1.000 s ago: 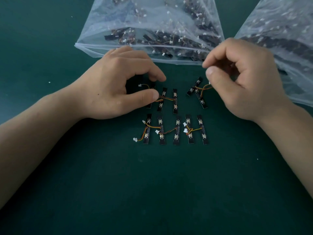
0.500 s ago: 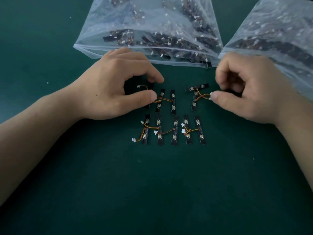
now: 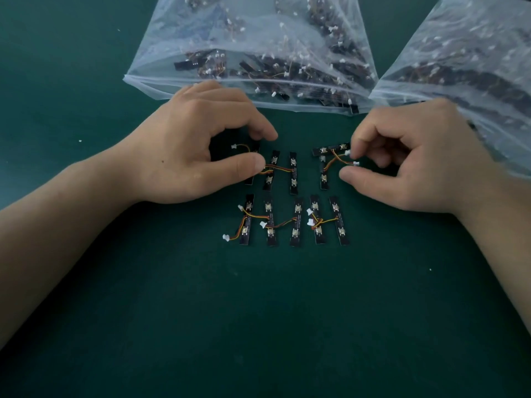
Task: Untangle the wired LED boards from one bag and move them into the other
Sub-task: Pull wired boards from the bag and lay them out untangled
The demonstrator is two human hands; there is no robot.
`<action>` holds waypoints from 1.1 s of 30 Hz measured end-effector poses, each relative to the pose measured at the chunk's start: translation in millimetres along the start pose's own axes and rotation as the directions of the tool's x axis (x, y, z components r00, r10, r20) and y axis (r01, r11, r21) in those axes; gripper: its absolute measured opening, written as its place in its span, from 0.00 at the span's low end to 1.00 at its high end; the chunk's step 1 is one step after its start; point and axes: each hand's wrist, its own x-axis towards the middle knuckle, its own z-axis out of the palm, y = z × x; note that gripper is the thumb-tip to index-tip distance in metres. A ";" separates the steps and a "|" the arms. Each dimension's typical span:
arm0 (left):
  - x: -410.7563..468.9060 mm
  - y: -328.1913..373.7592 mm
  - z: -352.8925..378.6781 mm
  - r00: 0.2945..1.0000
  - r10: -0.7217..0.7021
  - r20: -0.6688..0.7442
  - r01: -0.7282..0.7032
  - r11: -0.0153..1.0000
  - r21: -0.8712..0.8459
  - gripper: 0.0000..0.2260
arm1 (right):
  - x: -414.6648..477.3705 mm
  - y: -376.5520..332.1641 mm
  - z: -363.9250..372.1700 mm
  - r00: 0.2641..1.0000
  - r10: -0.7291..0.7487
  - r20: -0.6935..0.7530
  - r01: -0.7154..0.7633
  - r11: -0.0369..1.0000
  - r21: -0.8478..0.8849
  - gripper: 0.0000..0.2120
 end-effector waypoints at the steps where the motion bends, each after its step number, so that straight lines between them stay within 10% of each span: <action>1: 0.0 0.0 0.0 1.000 -0.001 0.001 0.001 1.000 0.002 0.18 | 0.2 0.0 0.3 1.000 0.003 0.004 -0.003 1.000 -0.004 0.08; 19: -0.1 -0.2 -0.7 1.000 0.007 0.002 -0.007 1.000 0.003 0.18 | -2.1 4.7 6.2 0.975 0.040 -0.219 -0.026 0.997 0.066 0.05; 33: -0.1 -0.8 0.6 1.000 0.014 -0.001 -0.014 1.000 0.003 0.18 | 4.4 -3.4 10.2 0.991 -0.088 -0.099 0.092 0.995 0.038 0.03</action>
